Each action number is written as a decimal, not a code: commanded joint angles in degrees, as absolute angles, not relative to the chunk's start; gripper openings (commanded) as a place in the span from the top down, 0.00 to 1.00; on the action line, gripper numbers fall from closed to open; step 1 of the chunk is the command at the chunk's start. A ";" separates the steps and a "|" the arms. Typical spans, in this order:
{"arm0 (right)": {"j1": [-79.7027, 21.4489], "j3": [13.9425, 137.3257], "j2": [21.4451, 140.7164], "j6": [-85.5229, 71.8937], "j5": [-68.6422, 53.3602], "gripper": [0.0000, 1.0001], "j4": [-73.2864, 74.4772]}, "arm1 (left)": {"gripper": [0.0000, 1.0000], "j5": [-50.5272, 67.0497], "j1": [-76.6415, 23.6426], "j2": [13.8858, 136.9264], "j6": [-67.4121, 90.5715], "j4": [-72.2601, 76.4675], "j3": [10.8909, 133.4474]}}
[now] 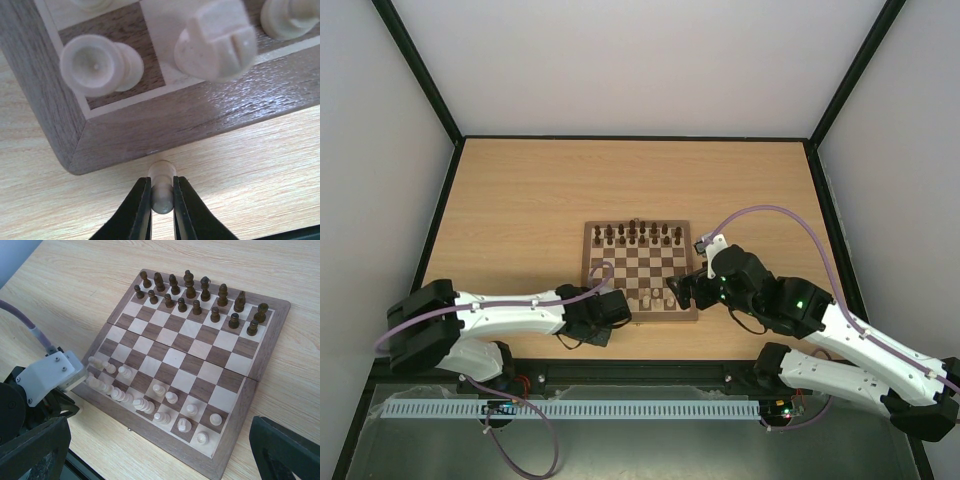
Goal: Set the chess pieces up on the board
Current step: Pick up the chess piece at the center of the board, then place the chess piece on the chessboard.
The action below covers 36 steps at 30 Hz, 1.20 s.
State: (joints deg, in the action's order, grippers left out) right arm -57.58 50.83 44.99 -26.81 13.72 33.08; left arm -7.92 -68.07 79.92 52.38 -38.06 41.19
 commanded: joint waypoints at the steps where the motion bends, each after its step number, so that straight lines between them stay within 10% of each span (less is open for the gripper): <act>1: -57.53 50.37 44.12 -26.54 14.19 0.02 33.02 | 0.93 -7.82 -67.76 78.48 51.68 -41.13 42.50; 17: -57.46 50.36 42.26 -26.63 14.30 0.01 32.81 | 0.92 -16.16 -62.57 81.00 37.25 -67.90 80.09; 36: -57.49 50.29 42.50 -26.81 15.00 0.01 33.03 | 0.93 -5.04 -55.77 100.13 23.49 -52.23 83.46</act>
